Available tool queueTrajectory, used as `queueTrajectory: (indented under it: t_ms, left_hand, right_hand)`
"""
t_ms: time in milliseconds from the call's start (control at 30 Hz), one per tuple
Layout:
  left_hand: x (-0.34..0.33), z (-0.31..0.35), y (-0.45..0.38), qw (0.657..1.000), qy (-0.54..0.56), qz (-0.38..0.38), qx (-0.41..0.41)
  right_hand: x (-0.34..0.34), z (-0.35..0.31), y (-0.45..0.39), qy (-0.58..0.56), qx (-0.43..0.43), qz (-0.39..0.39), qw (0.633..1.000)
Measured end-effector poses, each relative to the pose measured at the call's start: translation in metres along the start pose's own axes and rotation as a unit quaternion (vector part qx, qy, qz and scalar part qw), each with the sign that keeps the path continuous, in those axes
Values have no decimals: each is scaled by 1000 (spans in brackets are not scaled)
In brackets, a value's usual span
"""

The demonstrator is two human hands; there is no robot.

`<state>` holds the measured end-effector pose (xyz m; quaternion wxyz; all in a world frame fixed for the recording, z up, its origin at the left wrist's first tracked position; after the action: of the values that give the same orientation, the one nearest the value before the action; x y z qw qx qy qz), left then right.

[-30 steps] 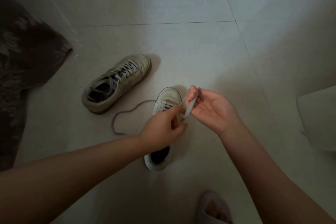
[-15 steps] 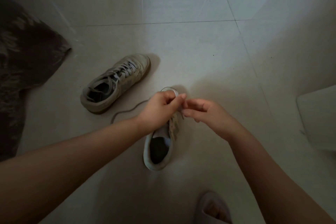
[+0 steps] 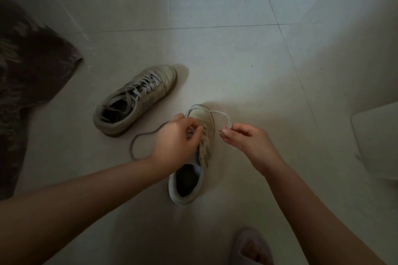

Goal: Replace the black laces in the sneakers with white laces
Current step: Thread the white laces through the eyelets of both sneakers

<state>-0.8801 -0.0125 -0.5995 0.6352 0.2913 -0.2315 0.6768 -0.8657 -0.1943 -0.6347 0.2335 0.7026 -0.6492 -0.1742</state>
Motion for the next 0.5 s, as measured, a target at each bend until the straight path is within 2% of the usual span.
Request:
queueTrajectory:
  t_ms: [100,267,500]
  left_hand:
    - [0,-4,9,996,-74,-18,-55]
    - [-16,-6,23,981,-161,-65,-83]
    - [-29,-8,23,982,-156,-79,-73]
  right_hand:
    - [-1,16,5,-32,-28,-4,999]
    - [-14,31,13,-18,-37,-33,999]
    - [-22,27,13,81,33,-12,996]
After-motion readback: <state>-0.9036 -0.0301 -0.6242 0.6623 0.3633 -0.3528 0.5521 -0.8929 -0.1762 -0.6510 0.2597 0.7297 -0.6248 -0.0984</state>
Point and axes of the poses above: each hand's wrist, its own y-axis away from the middle knuckle, its own x-axis out of the back of the hand, z = x × y, the point moved 8 cm from there along -y, towards the middle knuckle, and after that the axes turned 1 degree about z, right-handed, at the moved point
